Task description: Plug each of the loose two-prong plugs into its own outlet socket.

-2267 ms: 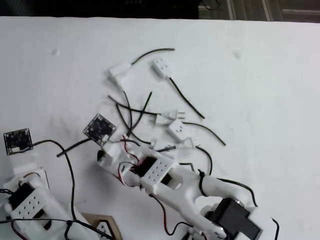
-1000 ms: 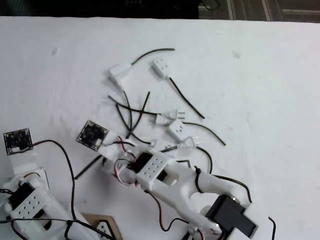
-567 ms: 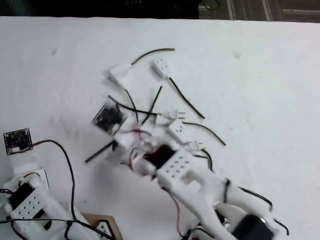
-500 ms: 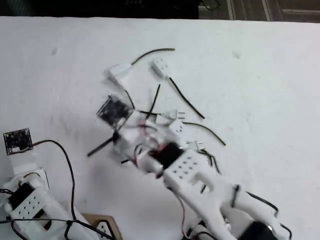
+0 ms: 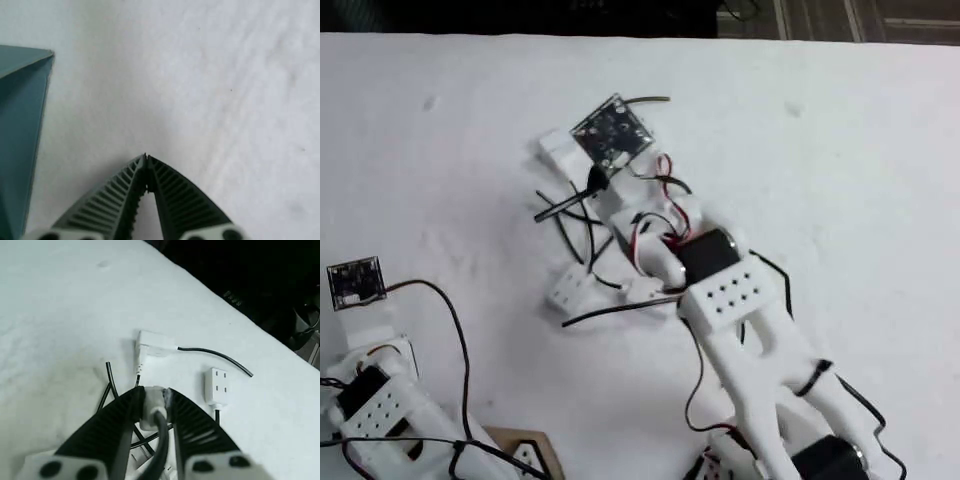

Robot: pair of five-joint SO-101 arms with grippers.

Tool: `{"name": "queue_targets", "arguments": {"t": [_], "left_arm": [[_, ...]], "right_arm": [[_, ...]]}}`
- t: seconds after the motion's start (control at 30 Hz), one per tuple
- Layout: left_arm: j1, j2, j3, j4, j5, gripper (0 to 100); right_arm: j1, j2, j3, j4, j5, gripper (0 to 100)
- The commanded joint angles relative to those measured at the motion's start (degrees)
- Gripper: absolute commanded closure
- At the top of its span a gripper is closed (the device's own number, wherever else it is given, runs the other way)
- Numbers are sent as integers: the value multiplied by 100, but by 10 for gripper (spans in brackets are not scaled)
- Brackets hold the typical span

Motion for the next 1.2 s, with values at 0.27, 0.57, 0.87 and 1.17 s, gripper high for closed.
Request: {"name": "queue_targets", "arguments": {"t": [0.27,0.57,0.87,1.17], "left_arm": [[-4,-101,-18,-88,-35,977],[-4,-101,-18,-88,-35,977],[-13,-101,-18,-88,-35,977],[-13,-101,-18,-88,-35,977]], "right_arm": [[-497,-277,114,813,-448,981],[-1842,-101,1301,532,-774,981],[-1974,1226,941,119,-721,981],[-1947,1719,554,66,-607,981]]}}
